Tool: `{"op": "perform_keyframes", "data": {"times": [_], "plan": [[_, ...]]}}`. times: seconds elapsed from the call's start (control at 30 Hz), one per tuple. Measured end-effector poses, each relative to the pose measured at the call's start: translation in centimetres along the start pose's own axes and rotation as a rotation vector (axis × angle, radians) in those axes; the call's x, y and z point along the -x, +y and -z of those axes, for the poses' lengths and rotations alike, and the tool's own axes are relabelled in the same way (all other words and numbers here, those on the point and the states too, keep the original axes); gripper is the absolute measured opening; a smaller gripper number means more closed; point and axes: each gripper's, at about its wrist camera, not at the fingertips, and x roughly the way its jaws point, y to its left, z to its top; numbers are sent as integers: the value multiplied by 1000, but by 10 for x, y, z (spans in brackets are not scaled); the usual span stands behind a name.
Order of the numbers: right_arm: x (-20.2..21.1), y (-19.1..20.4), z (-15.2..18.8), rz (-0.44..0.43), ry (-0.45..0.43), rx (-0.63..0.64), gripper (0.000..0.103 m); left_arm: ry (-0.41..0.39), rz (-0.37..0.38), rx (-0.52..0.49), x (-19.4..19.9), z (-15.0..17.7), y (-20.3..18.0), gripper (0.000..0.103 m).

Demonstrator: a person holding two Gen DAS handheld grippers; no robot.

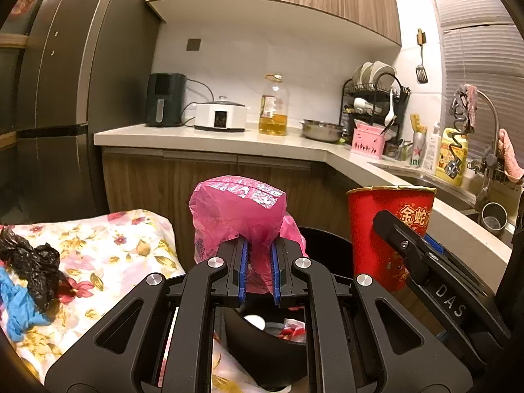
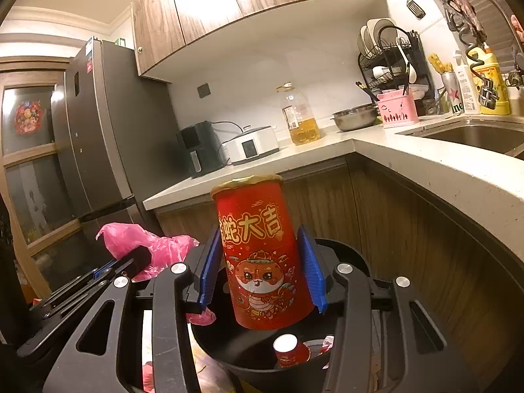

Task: Collect trash
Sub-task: 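Open both tools to drop the pink bag and red cup into the bin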

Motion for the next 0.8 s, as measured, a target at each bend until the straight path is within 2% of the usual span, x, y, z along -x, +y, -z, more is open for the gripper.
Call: {"op": "perform_keyframes", "data": {"times": [0.6,0.8], "plan": [[-14,-2,-2,-11,11,-18,51,23,18,14,-23,5,1,11],[-17,-6,-2,-15,16,-34,56,42,27,19,-30,9,0,11]]}}
